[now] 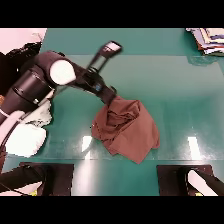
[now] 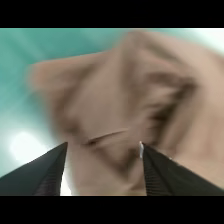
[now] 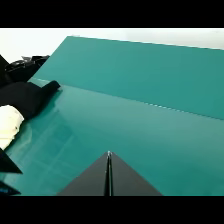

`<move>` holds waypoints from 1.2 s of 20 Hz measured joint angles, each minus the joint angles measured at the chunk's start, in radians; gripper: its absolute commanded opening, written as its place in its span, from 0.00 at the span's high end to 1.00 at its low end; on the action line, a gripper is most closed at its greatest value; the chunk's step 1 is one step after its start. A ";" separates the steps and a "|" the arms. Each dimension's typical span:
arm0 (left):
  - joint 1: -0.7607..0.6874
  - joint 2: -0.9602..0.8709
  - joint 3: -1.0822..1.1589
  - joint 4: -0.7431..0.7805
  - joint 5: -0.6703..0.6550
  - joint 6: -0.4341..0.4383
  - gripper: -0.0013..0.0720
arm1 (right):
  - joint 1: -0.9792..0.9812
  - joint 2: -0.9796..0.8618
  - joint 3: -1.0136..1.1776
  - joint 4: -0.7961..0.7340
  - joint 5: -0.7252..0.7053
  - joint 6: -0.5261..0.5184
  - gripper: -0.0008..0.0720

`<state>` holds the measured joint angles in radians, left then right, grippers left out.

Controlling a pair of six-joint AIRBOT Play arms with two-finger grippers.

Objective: Fold the shirts.

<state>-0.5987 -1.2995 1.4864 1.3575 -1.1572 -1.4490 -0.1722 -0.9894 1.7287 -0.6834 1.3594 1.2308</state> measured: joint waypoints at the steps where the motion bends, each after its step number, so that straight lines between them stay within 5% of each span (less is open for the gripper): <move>1: 0.052 -0.001 -0.014 -0.002 -0.024 -0.006 0.25 | 0.000 0.000 0.000 0.000 0.005 0.000 0.97; 7: 0.253 -0.003 -0.286 -0.182 -0.058 0.055 0.25 | 0.000 -0.001 0.000 -0.001 0.013 0.000 0.96; 8: 0.265 -0.003 -0.344 -0.220 -0.034 0.076 0.25 | 0.000 -0.001 -0.004 0.000 0.014 0.000 0.92; 10: 0.278 -0.004 -0.454 -0.317 0.028 0.132 0.25 | 0.000 -0.001 -0.026 0.000 0.024 0.000 0.50; 15: 0.290 -0.005 -0.610 -0.540 0.187 0.271 0.26 | 0.000 -0.001 -0.162 0.000 0.065 0.000 0.49; 18: 0.277 -0.005 -0.637 -0.589 0.233 0.306 0.88 | 0.000 -0.001 -0.273 0.000 0.073 0.000 0.49; 19: 0.269 -0.005 -0.640 -0.592 0.243 0.312 0.95 | 0.000 -0.001 -0.314 0.000 0.074 0.000 0.49; 24: 0.304 -0.002 -0.574 -0.507 0.236 0.290 0.95 | 0.009 -0.001 -0.526 -0.109 0.098 0.003 0.54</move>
<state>-0.2943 -1.3010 0.9127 0.8501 -0.9215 -1.1587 -0.1635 -0.9905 1.2022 -0.7929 1.4578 1.2343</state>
